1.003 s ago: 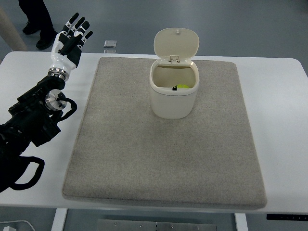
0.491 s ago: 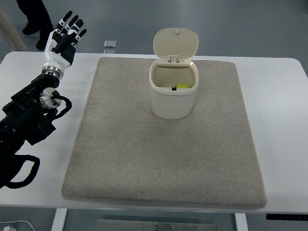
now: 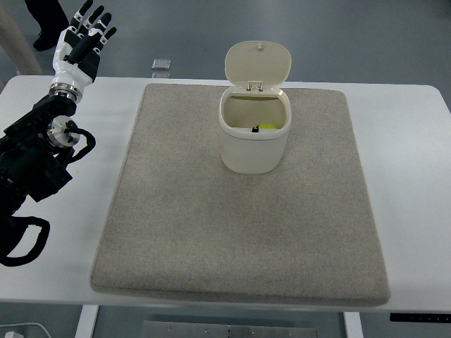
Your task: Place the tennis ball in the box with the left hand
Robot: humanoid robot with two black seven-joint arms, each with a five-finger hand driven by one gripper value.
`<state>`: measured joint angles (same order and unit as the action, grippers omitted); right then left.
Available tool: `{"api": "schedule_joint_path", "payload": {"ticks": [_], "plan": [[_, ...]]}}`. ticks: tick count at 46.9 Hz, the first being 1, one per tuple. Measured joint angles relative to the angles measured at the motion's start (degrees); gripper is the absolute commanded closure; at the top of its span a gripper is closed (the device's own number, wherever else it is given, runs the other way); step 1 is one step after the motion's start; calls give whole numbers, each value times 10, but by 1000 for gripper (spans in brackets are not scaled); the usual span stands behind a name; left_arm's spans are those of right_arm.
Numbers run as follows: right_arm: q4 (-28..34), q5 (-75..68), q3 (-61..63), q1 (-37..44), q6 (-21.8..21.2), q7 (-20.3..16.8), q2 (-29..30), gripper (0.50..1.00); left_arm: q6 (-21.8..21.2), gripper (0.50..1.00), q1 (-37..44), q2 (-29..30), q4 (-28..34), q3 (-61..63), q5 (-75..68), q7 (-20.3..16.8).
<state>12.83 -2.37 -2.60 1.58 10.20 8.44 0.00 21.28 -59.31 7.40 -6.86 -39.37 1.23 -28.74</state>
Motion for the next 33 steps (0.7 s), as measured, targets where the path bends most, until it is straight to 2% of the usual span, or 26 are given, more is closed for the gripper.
{"api": "schedule_joint_path", "payload": {"ticks": [3,15,20,33], "plan": [[0,0,0,0,0,0,0,562,-1,540,-2,0,0,0,0,0],[2,-3,3,0,-1,0,0,562,-9,536,-10,-1,-1,0,0,1],[1,-3,4,0,-1,0,0,562,-9,512,-10,-1,-1,0,0,1],[1,-3,5,1,-1,0,0,562,-11,512,-8,-2,-2,0,0,1]]}}
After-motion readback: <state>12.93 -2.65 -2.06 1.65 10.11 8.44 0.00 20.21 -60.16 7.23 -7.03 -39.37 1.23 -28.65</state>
